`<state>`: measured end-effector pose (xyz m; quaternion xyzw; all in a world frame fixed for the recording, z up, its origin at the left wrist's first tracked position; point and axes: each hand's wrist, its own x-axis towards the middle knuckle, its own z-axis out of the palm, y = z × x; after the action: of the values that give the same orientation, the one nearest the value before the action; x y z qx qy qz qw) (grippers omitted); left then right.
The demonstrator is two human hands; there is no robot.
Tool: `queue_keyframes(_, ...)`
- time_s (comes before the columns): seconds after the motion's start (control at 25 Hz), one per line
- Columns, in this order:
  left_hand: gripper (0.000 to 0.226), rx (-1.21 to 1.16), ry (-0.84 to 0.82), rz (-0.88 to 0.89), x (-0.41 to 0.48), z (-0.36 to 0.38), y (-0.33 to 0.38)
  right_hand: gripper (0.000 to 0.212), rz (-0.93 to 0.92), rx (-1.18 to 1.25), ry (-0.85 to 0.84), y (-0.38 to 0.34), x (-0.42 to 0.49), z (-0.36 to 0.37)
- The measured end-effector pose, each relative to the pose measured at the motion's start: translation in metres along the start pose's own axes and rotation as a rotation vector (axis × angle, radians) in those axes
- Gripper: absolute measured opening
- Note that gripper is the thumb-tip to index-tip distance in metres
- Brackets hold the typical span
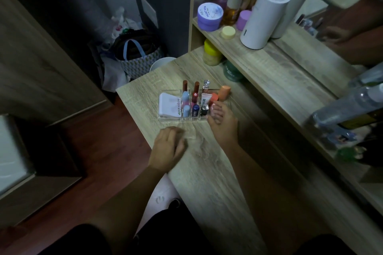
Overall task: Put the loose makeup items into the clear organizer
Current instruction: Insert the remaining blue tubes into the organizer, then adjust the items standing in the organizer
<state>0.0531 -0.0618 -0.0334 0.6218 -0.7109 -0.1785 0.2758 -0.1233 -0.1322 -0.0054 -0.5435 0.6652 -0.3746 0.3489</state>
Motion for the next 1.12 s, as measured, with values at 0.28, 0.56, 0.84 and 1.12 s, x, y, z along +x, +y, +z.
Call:
queue_keyframes(0.28,0.06,-0.24,0.157,-0.438,0.025,-0.02,-0.026,0.092,0.015,-0.185,0.028,0.027,0.0,-0.013)
queue_keyframes(0.56,0.092,-0.237,-0.045,-0.383,0.063,-0.023,-0.04,0.113,0.076,0.003,-0.21,0.026,0.021,-0.019)
queue_keyframes(0.84,0.08,-0.304,0.007,-0.262,0.069,-0.025,-0.032,0.095,0.135,0.088,-0.161,0.022,0.014,-0.026)
queue_keyframes(1.12,0.084,-0.338,-0.13,-0.186,0.071,-0.022,-0.013,0.083,0.159,0.083,0.053,0.028,-0.027,-0.049)
